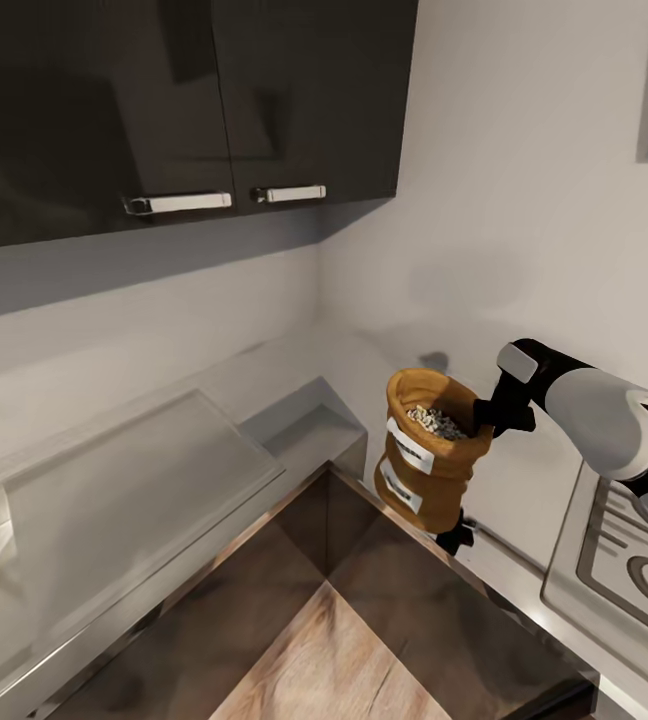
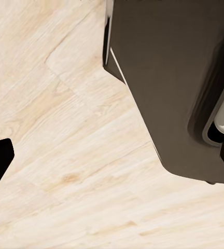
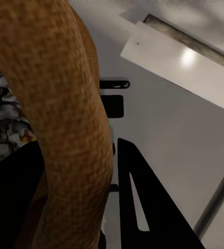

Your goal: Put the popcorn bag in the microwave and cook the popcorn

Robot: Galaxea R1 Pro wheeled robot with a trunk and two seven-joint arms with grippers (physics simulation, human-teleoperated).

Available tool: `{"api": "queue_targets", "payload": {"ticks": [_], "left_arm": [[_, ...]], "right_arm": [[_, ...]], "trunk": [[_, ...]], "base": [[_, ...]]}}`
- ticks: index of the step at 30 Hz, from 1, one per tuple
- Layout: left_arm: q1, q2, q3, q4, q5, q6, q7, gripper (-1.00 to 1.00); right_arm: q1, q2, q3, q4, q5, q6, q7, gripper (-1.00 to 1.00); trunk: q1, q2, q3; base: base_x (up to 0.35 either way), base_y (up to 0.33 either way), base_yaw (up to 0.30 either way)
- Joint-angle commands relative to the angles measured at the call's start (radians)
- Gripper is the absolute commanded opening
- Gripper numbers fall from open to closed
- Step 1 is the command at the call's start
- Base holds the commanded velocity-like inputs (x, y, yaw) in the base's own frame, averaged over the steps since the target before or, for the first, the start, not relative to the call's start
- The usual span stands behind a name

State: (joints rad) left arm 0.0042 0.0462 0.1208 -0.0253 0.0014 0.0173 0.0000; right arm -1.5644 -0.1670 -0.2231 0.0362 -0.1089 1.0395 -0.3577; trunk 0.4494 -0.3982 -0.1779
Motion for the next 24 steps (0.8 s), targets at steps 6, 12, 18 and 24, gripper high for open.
{"api": "queue_targets", "payload": {"ticks": [6,12,18,24], "left_arm": [[0.0,0.0,0.007,-0.002,0.0,0.003,0.0,1.0],[0.0,0.0,0.007,-0.002,0.0,0.003,0.0,1.0],[0.0,0.0,0.007,-0.002,0.0,0.002,0.0,1.0],[0.0,0.0,0.007,-0.002,0.0,0.002,0.0,1.0]], "right_arm": [[-0.002,0.0,-0.002,0.002,-0.011,-0.001,-0.01,-1.0],[-0.001,0.0,-0.002,0.002,-0.011,-0.001,-0.01,-1.0],[-0.002,0.0,-0.003,0.002,-0.011,-0.001,-0.01,-1.0],[-0.002,0.0,-0.004,0.002,-0.011,-0.001,-0.01,-1.0]], "trunk": [[0.001,-0.002,0.008],[0.001,-0.002,0.018],[0.001,-0.002,0.026],[0.001,-0.002,0.03]], "base": [[-0.078,0.0,0.0],[-0.301,0.029,0.0],[-0.226,0.147,-0.011],[-0.023,0.019,-0.121]]}}
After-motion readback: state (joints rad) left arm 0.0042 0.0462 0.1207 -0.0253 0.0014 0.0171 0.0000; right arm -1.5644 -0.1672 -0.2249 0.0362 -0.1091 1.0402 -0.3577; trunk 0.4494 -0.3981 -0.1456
